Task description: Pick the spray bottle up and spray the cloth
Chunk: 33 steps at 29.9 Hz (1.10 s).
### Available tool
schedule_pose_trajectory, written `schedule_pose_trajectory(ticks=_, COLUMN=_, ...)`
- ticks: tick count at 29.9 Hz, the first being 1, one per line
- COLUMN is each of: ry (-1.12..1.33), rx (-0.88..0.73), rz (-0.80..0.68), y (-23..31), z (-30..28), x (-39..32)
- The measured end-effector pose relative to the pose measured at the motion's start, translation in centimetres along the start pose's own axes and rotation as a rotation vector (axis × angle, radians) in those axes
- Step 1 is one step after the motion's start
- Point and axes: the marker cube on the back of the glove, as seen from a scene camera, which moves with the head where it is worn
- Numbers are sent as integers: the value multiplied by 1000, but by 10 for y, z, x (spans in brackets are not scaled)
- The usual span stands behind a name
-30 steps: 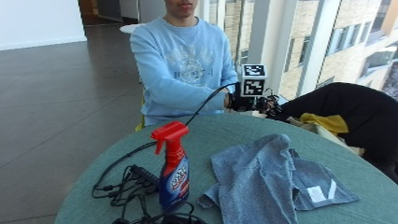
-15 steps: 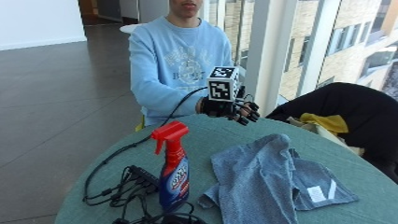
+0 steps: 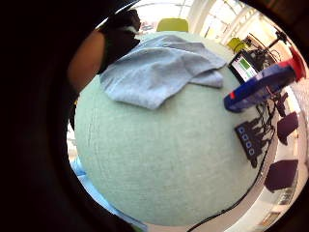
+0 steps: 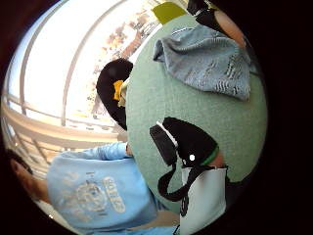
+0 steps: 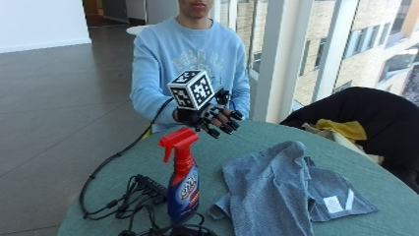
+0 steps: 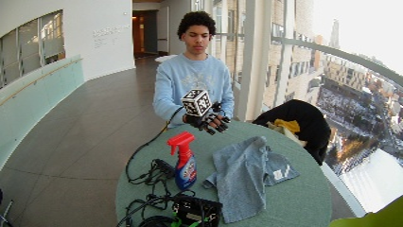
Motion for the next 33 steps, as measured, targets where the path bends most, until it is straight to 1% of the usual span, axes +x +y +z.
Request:
schedule_pose_trajectory(ticks=5, ry=-90, rx=126, rz=124, y=2, z=-22, x=36)
schedule_pose_trajectory(ticks=11, ry=-189, rx=237, rz=240, y=5, z=-36, x=67)
schedule_pose_trajectory(ticks=15, ry=-257, rx=306, rz=275, y=4, z=-43, x=88)
schedule_pose_trajectory(ticks=20, ry=-382, rx=348, rz=289, y=6, z=-50, x=106)
schedule_pose_trajectory(ticks=23, ry=-454, rx=446, rz=281, y=1, z=-50, x=119)
schedule_pose_trajectory(ticks=25, ry=-487, rx=473, rz=276, y=0, z=-48, x=126)
schedule_pose_trajectory(ticks=29, ry=-569, rx=582, rz=388, y=-10, z=-47, x=137)
schedule_pose_trajectory(ticks=33, ry=-660, rx=672, rz=455, y=-18, z=-48, x=148)
